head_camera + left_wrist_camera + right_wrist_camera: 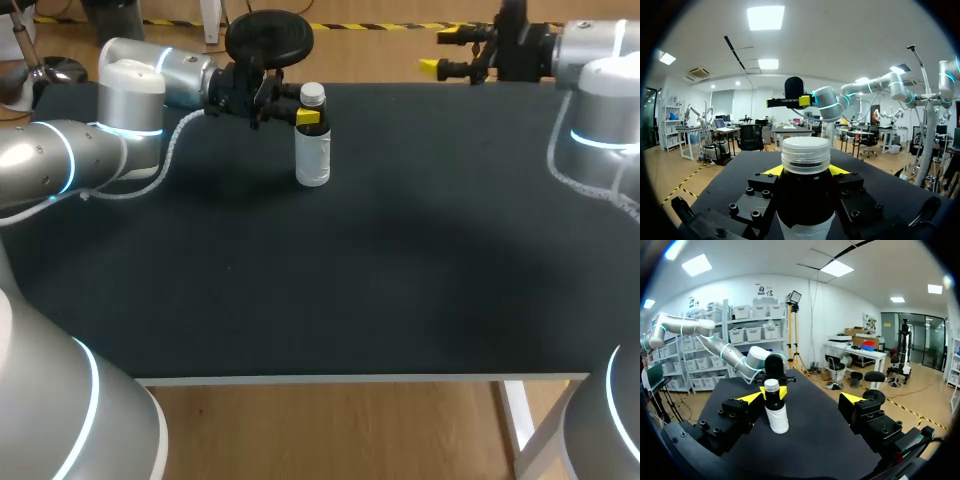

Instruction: Unscrew the bottle cap

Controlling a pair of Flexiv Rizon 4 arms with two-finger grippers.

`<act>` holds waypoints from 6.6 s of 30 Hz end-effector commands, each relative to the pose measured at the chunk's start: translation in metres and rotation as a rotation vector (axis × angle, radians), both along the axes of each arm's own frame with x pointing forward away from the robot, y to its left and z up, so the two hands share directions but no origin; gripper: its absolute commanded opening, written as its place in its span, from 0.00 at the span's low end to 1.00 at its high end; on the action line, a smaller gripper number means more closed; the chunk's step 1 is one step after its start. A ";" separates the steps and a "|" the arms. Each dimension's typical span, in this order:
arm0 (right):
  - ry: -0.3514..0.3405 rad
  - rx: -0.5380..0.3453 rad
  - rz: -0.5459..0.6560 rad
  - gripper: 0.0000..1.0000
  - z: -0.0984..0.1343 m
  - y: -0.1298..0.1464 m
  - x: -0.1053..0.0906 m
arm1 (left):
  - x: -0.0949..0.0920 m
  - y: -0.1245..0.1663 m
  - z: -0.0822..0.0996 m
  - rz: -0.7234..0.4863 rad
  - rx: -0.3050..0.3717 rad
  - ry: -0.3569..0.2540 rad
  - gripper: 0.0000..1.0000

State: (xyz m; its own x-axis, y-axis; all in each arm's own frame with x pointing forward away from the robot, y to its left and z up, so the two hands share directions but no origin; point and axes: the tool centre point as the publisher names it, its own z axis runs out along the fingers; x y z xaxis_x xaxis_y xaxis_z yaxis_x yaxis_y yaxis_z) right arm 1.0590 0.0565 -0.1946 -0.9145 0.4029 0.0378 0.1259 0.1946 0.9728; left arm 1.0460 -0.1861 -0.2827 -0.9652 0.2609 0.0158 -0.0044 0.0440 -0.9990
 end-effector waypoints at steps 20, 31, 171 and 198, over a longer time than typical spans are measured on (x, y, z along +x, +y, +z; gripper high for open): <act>0.031 -0.005 0.030 1.00 -0.009 0.016 -0.004 | 0.004 0.000 -0.001 -0.008 -0.001 0.002 0.00; 0.011 0.025 0.056 1.00 -0.019 0.058 0.000 | 0.004 0.000 -0.001 -0.008 -0.001 0.002 0.00; 0.003 0.098 -0.236 0.00 -0.061 0.181 0.002 | 0.004 0.000 -0.001 -0.008 -0.001 0.002 0.00; -0.053 0.206 0.304 0.00 -0.059 0.180 0.004 | 0.004 0.000 -0.001 -0.008 -0.001 0.002 0.00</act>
